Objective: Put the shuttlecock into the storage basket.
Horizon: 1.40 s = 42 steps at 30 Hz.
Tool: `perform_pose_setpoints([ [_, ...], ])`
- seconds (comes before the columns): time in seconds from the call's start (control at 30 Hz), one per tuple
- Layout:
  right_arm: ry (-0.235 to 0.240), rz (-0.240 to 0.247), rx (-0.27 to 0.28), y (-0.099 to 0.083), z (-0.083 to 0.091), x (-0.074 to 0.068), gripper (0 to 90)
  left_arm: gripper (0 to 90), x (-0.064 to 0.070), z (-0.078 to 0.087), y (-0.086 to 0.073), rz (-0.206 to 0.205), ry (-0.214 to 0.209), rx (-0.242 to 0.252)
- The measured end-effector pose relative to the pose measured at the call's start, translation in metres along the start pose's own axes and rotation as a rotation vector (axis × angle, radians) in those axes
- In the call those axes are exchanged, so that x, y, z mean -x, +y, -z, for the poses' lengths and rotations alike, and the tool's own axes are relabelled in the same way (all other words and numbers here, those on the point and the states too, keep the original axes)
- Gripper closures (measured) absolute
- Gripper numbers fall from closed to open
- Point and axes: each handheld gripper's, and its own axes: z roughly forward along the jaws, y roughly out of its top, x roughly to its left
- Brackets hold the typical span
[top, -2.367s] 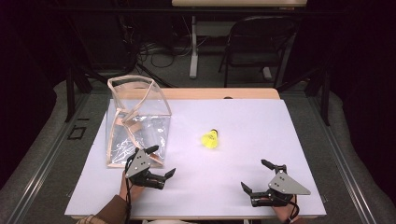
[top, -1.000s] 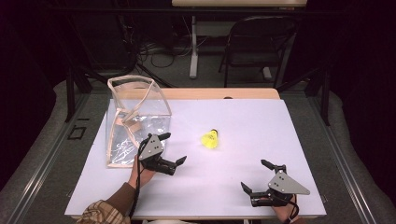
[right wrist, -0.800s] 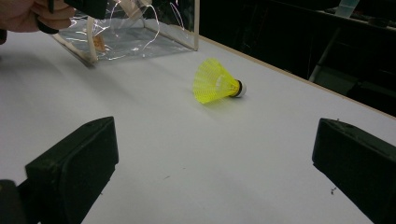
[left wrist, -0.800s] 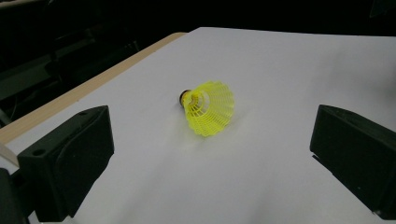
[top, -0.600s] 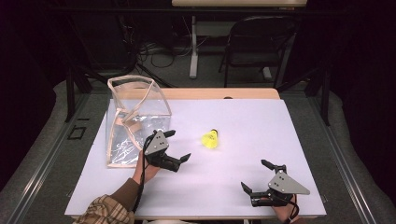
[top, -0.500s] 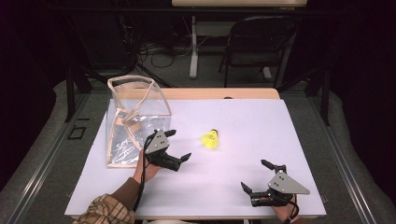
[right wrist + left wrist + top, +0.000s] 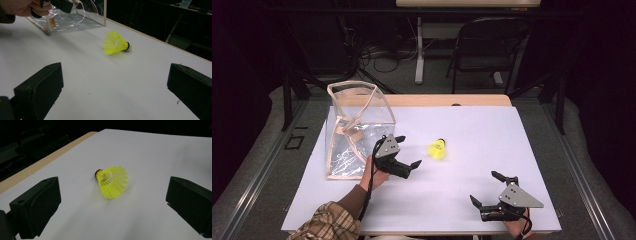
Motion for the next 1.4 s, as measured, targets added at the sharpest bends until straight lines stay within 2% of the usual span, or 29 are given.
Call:
perform_pose_setpoints([
  [0.9, -0.002, 0.001, -0.005, 0.0, 0.0, 0.0, 0.1, 0.0, -0.005, -0.041, 0.023, -0.022, 0.01, -0.094],
  [1.17, -0.002, 0.001, -0.006, 0.0, 0.0, 0.0, 0.1, 0.5, -0.007, -0.056, 0.027, -0.038, 0.013, -0.147],
  [1.4, -0.003, 0.002, -0.005, -0.001, 0.0, 0.0, 0.1, 9.0, -0.009, -0.069, 0.027, -0.048, 0.019, -0.196],
])
